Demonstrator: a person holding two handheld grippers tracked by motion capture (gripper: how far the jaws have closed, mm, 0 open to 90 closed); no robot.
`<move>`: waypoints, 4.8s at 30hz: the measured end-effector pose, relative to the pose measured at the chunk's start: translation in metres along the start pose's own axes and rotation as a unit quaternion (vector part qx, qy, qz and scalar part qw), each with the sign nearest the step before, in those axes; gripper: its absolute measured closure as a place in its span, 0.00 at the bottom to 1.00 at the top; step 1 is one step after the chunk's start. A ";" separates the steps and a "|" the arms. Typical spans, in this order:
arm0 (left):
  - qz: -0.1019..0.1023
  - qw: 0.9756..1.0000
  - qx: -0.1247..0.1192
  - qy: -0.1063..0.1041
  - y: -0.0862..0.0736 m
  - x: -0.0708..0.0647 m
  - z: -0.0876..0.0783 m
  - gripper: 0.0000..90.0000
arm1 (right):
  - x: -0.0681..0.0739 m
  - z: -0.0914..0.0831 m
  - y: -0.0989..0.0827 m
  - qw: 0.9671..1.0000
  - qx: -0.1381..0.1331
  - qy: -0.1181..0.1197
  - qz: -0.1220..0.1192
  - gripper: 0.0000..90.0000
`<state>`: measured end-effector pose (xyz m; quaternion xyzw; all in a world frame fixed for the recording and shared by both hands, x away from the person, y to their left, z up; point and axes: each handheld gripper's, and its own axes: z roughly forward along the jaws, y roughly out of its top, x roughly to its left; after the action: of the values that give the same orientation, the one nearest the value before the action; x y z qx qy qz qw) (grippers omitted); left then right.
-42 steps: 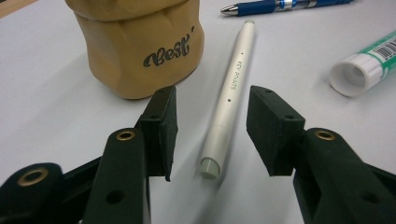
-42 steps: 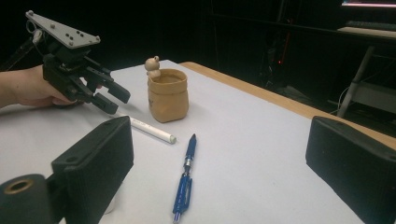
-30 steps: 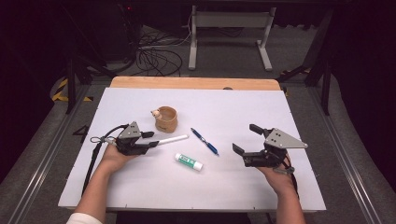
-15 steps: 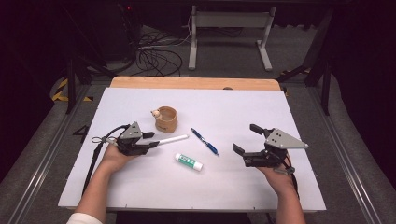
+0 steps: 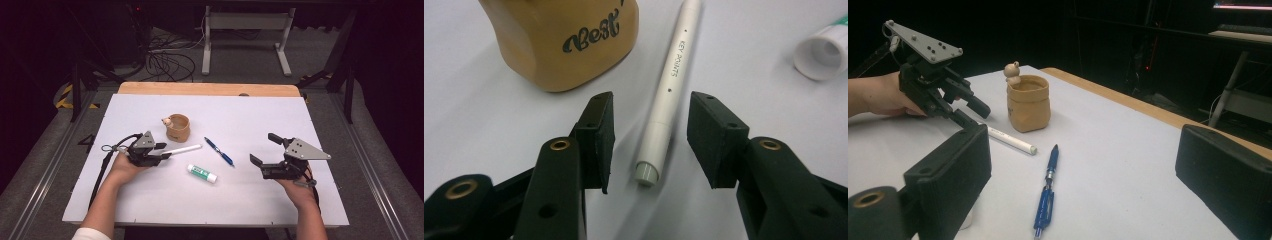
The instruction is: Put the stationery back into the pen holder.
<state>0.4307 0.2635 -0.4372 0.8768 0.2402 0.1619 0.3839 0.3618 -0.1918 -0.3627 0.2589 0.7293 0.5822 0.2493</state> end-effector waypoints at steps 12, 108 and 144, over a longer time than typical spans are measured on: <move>-0.006 1.000 0.013 -0.001 0.001 0.001 0.002 0.61 | 0.001 0.000 0.000 1.000 0.000 0.001 -0.002 0.09; 0.011 0.998 -0.036 -0.050 0.081 -0.109 -0.011 0.87 | 0.100 0.079 -0.023 0.922 0.116 -0.050 -0.365 0.62; -0.033 0.992 -0.096 -0.077 0.083 -0.098 -0.028 0.75 | 0.112 0.087 -0.031 0.880 0.128 -0.076 -0.451 0.88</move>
<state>0.3608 0.1780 -0.3660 0.8375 0.2215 0.1031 0.4887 0.3335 -0.0600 -0.4167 -0.0253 0.8144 0.2866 0.5039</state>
